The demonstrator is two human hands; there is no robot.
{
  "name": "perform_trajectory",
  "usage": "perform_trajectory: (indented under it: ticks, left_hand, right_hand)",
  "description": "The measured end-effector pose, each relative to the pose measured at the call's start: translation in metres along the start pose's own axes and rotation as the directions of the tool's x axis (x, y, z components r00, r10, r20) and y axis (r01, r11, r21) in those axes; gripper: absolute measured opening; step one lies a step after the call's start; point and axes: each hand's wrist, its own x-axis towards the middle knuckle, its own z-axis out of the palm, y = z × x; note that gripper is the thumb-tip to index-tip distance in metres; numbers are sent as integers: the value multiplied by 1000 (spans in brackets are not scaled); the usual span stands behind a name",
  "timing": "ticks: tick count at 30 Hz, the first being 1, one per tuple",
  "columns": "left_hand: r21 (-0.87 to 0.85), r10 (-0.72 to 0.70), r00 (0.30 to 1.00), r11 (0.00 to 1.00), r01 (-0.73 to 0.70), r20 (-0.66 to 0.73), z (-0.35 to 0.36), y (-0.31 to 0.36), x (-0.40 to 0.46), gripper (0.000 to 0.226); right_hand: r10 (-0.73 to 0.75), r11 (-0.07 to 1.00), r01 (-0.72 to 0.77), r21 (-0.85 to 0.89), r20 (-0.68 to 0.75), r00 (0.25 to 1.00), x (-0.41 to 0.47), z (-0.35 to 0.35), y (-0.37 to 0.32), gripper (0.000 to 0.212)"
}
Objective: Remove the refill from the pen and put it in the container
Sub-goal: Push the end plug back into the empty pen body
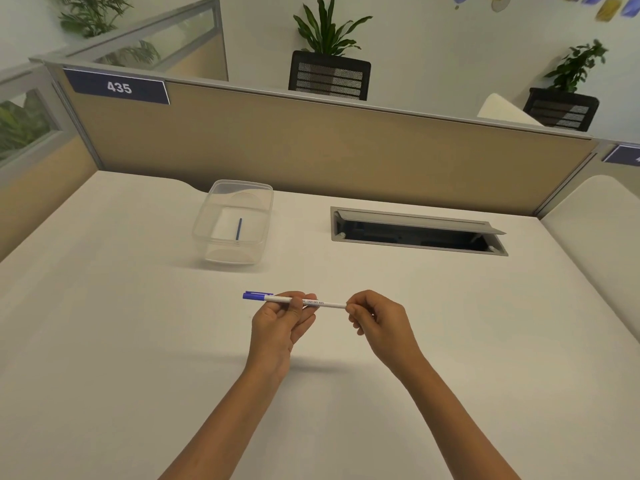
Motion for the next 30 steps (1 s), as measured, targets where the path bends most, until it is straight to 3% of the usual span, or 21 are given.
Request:
perform_trajectory:
  ticks: [3,8,10,13,15,18,20,22,24,26,30]
  left_hand:
    - [2,16,1000,1000,-16,23,-2,3,2,10]
    - [59,81,994,995,-85,69,-6,7,3,8]
    - [76,79,995,994,-84,66,-6,7,4,8]
    - [52,40,999,998,-42,34,-6,6,5,9]
    - [22,-3,1000,1000,3,11,-6,6,6,9]
    - [-6,-54,998,999,54,12,-7,7,7,9]
    - [-5,-51,998,999,51,23,-7,9,7,9]
    - [9,-18,999,1000,18,42,-8,12,7,9]
    - [31,25,997,999,-28,73,-10,14,7,9]
    - [65,69,991,995,-77,111,-11,14,6,9]
    - [108,103,986,987,-117,129,-12,9,4,9]
  right_hand:
    - [-2,1000,2,30,-25,1000,-1,1,-1,21]
    - [202,904,-273,329,235,951,-1,-4,-3,26]
    - [196,898,-265,350,220,955,0,-3,-1,22]
    - [122,974,-133,184,69,990,0,4,2,17]
    - [-65,997,63,-51,-37,997,-1,10,5,14]
    - [-445,825,382,-417,-64,893,-1,11,13,16]
    - [-510,779,436,-450,-50,859,0,10,16,19]
    - [-343,912,317,-261,-60,937,-2,10,9,13]
    - [-36,995,33,91,26,999,-5,10,-1,13]
    - [145,946,-174,274,122,982,-5,5,-4,18]
    - [338,809,-455,372,338,878,-1,-2,-9,20]
